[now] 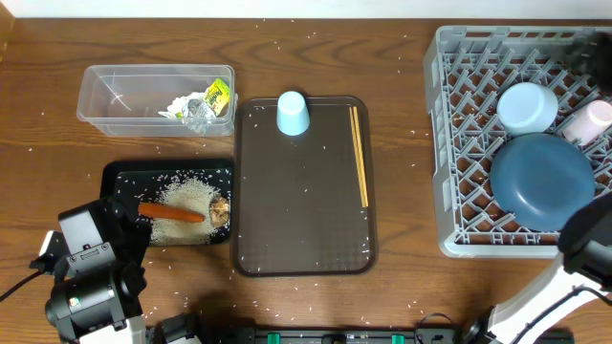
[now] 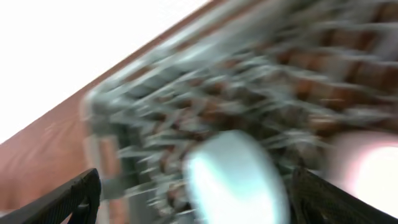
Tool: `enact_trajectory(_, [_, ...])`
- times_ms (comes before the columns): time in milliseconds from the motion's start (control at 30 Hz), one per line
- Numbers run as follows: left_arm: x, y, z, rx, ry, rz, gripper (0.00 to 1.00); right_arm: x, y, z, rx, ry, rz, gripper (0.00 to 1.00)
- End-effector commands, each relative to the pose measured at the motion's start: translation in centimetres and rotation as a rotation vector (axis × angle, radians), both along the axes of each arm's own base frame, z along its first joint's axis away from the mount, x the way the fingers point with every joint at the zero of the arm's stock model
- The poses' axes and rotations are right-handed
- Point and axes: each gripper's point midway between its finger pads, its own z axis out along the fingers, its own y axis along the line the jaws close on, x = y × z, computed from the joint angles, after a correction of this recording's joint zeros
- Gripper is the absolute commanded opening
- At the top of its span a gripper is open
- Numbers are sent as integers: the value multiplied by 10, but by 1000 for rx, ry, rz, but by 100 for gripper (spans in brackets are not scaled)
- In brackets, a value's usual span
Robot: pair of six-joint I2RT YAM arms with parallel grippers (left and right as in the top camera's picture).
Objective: Sort waste into correct bins and load items into the dishwasher rack
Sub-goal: 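Return the right gripper and grasp the light-blue cup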
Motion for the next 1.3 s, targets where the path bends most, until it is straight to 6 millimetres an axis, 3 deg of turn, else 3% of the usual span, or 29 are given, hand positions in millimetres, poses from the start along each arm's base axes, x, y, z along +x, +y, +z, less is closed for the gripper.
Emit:
enact_trajectory(0, [0, 2, 5, 15, -1, -2, 98, 11, 78, 31, 34, -76, 191, 94])
enact_trajectory(233, [0, 2, 5, 15, -1, -2, 98, 15, 235, 21, -116, -80, 559, 99])
enact_trajectory(467, [0, 2, 5, 15, -2, -2, 98, 0, 360, -2, -354, -75, 726, 99])
enact_trajectory(600, [0, 2, 5, 15, -2, -2, 98, -8, 420, -23, -422, -90, 778, 99])
enact_trajectory(733, [0, 2, 5, 15, -1, -2, 98, -15, 462, -49, -438, -81, 789, 99])
enact_trajectory(967, [0, 2, 5, 15, -2, -2, 98, -31, 516, -95, -449, -75, 883, 99])
enact_trajectory(1267, [0, 2, 5, 15, -1, -2, 98, -30, 518, -157, -516, 18, 821, 99])
